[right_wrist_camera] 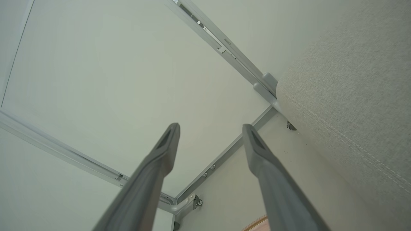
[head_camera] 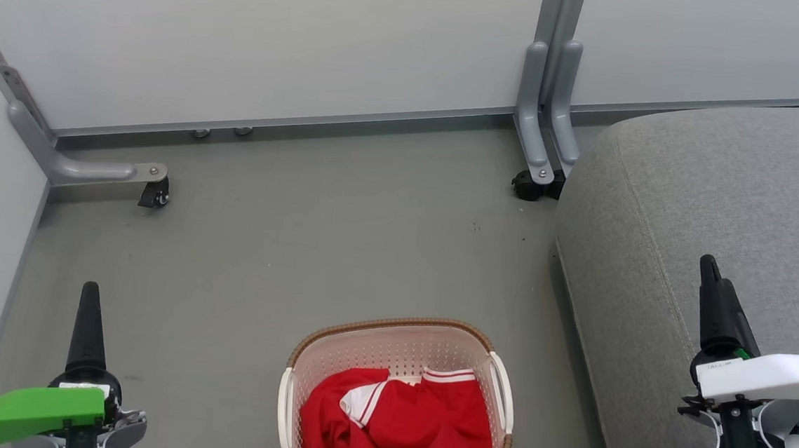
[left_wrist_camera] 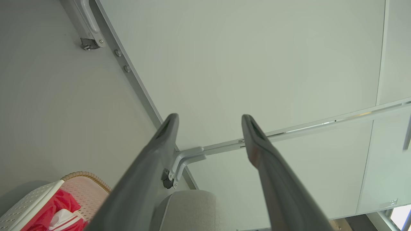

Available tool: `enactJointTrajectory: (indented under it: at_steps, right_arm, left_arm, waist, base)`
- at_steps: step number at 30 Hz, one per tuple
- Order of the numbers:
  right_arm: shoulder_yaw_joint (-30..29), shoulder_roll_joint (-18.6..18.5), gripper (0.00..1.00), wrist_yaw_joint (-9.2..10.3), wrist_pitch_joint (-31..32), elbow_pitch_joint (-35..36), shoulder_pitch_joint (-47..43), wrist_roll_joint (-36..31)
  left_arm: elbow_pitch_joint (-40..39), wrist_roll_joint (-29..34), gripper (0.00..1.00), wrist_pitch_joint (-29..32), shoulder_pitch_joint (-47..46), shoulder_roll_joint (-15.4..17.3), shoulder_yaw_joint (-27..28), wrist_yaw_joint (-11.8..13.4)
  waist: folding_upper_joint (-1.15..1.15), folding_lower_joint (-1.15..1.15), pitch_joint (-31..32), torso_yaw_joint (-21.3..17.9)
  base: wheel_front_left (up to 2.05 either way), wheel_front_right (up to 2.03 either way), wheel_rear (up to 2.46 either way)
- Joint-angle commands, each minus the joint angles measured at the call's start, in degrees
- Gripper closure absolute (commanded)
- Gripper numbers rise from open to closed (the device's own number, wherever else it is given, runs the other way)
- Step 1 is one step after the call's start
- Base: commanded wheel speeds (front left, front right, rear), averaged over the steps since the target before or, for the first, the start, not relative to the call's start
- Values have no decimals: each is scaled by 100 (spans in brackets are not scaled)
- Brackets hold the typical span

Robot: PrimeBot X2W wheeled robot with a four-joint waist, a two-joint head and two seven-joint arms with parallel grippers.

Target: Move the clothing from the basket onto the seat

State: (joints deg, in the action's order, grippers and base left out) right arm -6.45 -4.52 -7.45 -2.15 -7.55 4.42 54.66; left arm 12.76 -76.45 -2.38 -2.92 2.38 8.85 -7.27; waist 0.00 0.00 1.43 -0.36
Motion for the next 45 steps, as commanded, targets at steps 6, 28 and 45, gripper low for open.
enactJointTrajectory:
  at_steps: [6, 28, 45]
  right_arm:
    - [154, -144, 0, -3, -172, 347, 188, -934]
    - [792, -382, 0, -3, -562, 849, 88, -2900]
    - [1006, -401, 0, -3, -806, 809, -104, -4006]
  left_arm:
    - [-442, 777, 0, -151, -45, 40, -28, 146]
    - [-1098, 3530, 0, -541, 218, 50, -1121, 1040]
    - [-886, 4954, 0, -783, 335, 55, -1700, 1494]
  waist:
    - [0, 0, 9, 7]
    - [0, 0, 71, 10]
    - [0, 0, 142, -2]
  base:
    - [0, 0, 0]
    - [0, 0, 0]
    - [0, 0, 0]
